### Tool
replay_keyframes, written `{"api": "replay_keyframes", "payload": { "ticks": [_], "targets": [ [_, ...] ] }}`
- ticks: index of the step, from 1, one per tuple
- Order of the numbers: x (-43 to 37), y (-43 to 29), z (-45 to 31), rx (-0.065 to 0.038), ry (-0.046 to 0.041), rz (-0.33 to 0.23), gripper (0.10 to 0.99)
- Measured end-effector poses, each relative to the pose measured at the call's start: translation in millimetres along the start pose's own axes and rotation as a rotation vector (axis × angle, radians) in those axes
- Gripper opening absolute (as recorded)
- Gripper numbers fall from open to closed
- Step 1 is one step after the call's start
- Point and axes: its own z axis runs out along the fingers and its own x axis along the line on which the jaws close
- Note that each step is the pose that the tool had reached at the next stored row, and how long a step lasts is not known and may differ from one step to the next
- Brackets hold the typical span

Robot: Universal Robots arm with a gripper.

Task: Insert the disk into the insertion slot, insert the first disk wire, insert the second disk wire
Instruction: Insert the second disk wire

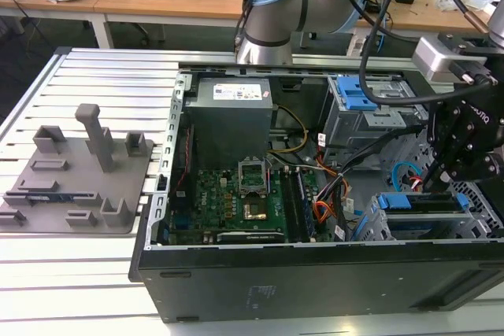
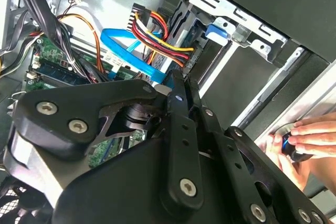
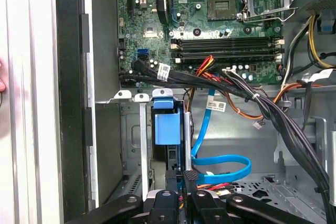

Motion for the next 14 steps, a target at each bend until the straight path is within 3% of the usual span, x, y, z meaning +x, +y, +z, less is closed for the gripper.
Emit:
{"api": "replay_keyframes", "payload": {
  "ticks": [14],
  "targets": [
    [0.0, -0.8, 7.0, 0.0, -0.0001, 0.0, 0.161]
  ]
}}
